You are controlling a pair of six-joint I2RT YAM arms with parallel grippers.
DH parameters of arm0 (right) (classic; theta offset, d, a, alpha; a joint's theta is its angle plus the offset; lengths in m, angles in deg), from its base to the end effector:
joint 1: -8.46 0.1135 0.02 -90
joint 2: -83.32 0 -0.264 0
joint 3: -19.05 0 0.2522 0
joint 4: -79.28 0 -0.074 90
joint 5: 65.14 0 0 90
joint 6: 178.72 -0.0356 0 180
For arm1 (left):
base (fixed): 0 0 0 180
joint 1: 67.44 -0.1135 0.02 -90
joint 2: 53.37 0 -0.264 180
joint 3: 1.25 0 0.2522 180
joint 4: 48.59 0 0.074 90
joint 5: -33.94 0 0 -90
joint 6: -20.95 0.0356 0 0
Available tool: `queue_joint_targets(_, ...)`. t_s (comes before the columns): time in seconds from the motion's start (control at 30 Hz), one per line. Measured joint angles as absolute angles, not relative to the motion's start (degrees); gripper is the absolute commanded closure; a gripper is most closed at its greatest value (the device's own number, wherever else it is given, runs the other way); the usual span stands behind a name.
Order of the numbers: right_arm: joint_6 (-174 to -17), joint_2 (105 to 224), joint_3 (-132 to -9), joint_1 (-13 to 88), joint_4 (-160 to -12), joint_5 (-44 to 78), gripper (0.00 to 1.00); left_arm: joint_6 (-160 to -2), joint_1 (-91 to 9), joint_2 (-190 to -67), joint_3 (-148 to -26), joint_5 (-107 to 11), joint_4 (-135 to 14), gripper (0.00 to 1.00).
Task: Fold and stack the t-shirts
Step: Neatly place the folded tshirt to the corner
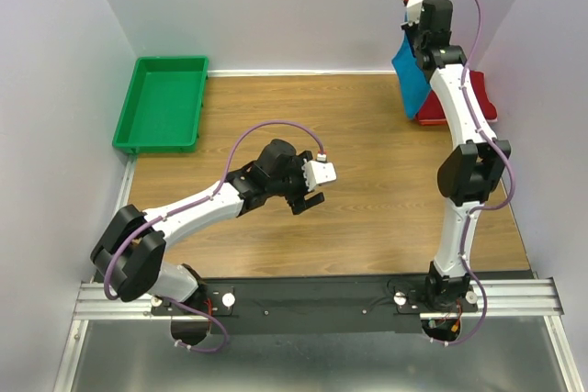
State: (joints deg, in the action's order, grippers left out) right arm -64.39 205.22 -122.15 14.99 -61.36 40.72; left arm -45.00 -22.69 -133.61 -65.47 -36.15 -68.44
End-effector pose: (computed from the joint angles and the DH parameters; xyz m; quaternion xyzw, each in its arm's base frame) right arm 0.4971 0.0471 0.3839 -0.1397 0.8034 -0.1995 0.5433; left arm 0.2079 -0.2232 0.2411 0.5604 0.6793 -0.2320 0.4132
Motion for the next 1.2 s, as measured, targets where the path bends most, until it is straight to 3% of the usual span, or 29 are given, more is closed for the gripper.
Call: queue_joint_targets(1.2,-58.0,207.5,-125.0,9.9,-60.3,39.5,1.0,-44.1,-22.7,-133.5,-65.1,-36.1,-68.5,0.14)
